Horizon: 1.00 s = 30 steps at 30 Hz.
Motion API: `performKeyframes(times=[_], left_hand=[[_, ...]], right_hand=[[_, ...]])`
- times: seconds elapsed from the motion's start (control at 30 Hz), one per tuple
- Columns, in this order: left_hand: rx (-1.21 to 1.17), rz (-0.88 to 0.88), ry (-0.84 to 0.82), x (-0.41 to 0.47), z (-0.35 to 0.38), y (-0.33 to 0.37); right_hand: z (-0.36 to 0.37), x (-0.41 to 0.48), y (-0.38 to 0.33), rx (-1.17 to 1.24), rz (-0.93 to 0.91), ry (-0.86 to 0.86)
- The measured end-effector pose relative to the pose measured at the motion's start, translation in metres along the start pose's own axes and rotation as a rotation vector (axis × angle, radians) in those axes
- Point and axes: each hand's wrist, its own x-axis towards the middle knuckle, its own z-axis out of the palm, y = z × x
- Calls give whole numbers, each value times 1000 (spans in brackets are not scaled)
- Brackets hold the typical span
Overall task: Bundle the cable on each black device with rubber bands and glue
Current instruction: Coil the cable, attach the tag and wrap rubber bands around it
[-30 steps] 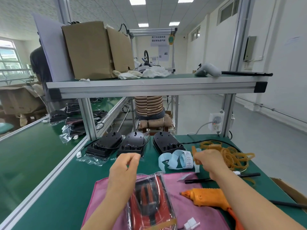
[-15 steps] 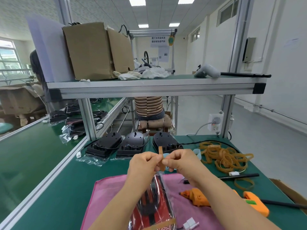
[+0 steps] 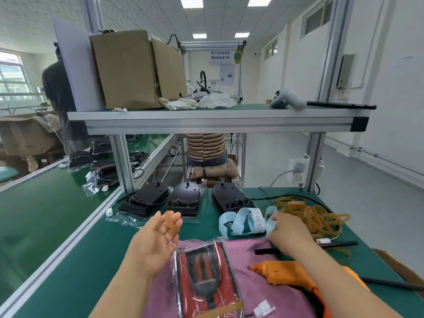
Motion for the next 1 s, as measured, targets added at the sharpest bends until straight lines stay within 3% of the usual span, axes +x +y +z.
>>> performKeyframes(times=[0.07, 0.17, 0.23, 0.37, 0.47, 0.6, 0.7, 0.77, 0.9, 1.0], left_hand=[[-113, -99, -104, 0, -9, 2], [-230, -148, -241, 0, -18, 4], [-257, -99, -276, 0, -22, 6], [-246, -46, -247, -2, -29, 11], [-98, -44, -159, -2, -35, 15], [348, 61, -20, -6, -40, 18], [571, 89, -45, -14, -42, 21], [672, 62, -147, -20, -37, 26], [791, 54, -457, -34, -18, 39], [987, 120, -522, -45, -5, 45]], right_hand=[[11, -6, -20, 71, -86, 34], [27, -16, -56, 289, -79, -253], [33, -19, -73, 326, -42, -422], [41, -21, -82, 487, 13, -544], [42, -25, -84, 725, 27, -607], [25, -30, -85, 958, -21, -655], [-4, -34, -87, 970, -190, -634], [-20, -36, -89, 1012, -270, -571], [-28, -41, -91, 1103, -318, -412], [-16, -45, -90, 1051, -328, -308]])
